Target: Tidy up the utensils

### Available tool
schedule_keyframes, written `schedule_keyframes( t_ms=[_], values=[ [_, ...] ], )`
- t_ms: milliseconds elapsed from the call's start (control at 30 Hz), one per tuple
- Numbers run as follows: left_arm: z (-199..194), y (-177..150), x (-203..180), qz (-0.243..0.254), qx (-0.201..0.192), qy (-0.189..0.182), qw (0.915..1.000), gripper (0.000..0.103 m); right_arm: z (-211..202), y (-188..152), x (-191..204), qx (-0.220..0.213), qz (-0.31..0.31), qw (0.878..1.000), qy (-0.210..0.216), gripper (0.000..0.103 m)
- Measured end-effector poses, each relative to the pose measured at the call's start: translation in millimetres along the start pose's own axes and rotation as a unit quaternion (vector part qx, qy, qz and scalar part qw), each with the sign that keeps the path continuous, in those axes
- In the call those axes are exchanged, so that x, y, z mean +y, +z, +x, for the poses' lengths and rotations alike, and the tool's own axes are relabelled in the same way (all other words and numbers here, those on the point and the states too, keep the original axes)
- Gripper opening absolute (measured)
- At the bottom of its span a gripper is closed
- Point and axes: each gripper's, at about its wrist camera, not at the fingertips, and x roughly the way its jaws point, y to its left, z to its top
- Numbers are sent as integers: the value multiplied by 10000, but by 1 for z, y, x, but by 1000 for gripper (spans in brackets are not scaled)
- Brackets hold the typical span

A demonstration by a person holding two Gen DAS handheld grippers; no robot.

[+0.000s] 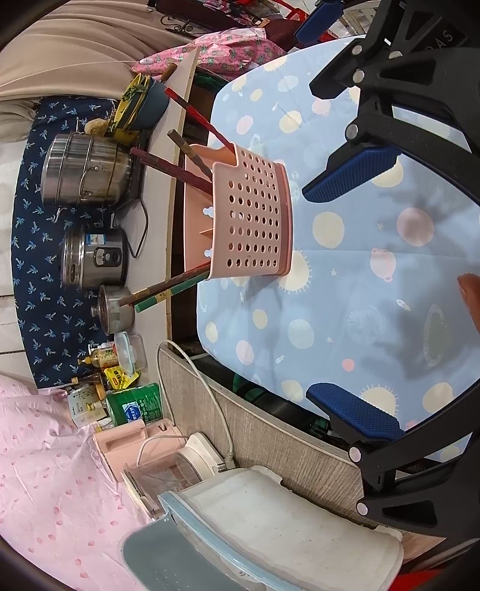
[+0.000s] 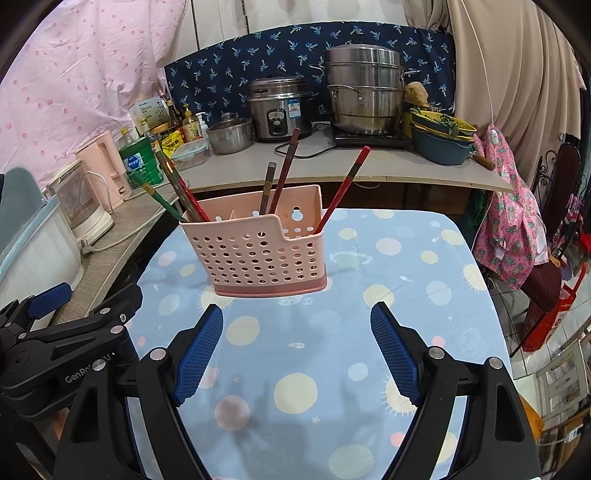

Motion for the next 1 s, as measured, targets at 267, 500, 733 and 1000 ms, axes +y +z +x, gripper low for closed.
schedule_keyframes(
  t_ms=[267, 500, 733, 1000],
  values=[
    [-1, -1, 0, 12, -50, 17, 10000, 94, -1, 0, 0, -2, 9, 10000, -6, 79],
    [1, 0, -2, 59, -33, -15, 10000, 94, -1, -1, 0, 10, 17, 10000, -21, 79],
    [4, -2, -4, 66, -9, -11, 10000, 94, 3, -2, -1, 50, 24, 10000, -36, 79],
    [9, -4, -3, 4, 91, -28, 10000, 94, 4, -3, -1, 66, 31, 10000, -32, 79]
  ],
)
